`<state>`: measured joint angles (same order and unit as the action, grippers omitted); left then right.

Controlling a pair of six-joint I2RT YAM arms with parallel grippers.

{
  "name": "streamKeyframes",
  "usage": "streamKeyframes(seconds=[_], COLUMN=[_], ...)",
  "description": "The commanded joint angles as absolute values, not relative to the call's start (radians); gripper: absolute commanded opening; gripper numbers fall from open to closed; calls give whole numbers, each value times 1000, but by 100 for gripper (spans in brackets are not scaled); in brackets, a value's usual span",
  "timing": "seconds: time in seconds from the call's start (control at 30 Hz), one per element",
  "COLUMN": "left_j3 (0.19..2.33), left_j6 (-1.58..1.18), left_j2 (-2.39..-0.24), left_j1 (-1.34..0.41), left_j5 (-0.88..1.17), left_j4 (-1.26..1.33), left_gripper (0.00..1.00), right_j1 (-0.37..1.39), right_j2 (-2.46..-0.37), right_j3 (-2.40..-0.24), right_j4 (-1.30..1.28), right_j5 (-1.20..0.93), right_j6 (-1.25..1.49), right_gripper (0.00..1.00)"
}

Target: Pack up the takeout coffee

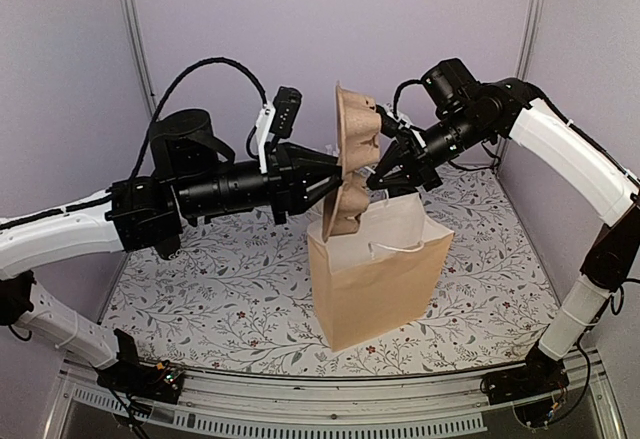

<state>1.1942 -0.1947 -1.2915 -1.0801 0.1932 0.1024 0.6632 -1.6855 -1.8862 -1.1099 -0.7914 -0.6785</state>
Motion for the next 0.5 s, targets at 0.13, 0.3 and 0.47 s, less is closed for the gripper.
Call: streamKeyframes(seconds=[0.13, 0.3, 0.47], left_j3=[1174, 1173, 1151], left_j6=[-189, -189, -197], left_j2=[-1357, -1398, -1414], left_j1=[-1098, -1097, -1100], left_j5=[228, 229, 222], left_j4=[265, 267, 256], left_gripper=[26, 25, 24], right_j1=[669, 669, 668], right_j2=[-1675, -1675, -1670], right_j3=[-1887, -1884, -1876], right_j4=[-1094, -1096, -1094], right_j5=[-809, -810, -806], right_j6=[-645, -641, -641], right_gripper=[0, 0, 1])
